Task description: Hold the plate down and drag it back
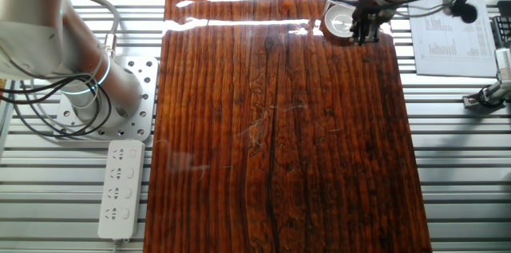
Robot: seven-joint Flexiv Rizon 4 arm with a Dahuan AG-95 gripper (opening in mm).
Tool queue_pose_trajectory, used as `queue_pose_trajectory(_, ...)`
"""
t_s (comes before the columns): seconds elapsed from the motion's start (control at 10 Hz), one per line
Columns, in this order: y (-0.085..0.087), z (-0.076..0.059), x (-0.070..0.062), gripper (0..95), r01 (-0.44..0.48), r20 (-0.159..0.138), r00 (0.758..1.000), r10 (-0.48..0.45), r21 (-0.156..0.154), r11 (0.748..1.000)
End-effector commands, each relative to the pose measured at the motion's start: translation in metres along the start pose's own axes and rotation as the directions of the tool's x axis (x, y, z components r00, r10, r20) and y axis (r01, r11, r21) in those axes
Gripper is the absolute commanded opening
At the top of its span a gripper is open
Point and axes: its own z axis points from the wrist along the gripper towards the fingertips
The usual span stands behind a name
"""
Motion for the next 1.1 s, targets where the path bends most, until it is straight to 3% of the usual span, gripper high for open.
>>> queue_pose_trajectory(0.1,0.004,0.003,0.002,19.0,-0.012,0.004,1.000,0.012,-0.004,1.000)
queue_pose_trajectory(0.6,0.013,0.016,0.008,19.0,-0.046,0.002,0.999,0.046,-0.005,0.999)
queue_pose_trajectory(0.9,0.013,0.021,0.010,19.0,-0.065,-0.002,0.998,0.065,-0.036,0.997)
queue_pose_trajectory(1.1,0.013,0.023,0.011,19.0,-0.066,-0.005,0.998,0.066,-0.041,0.997)
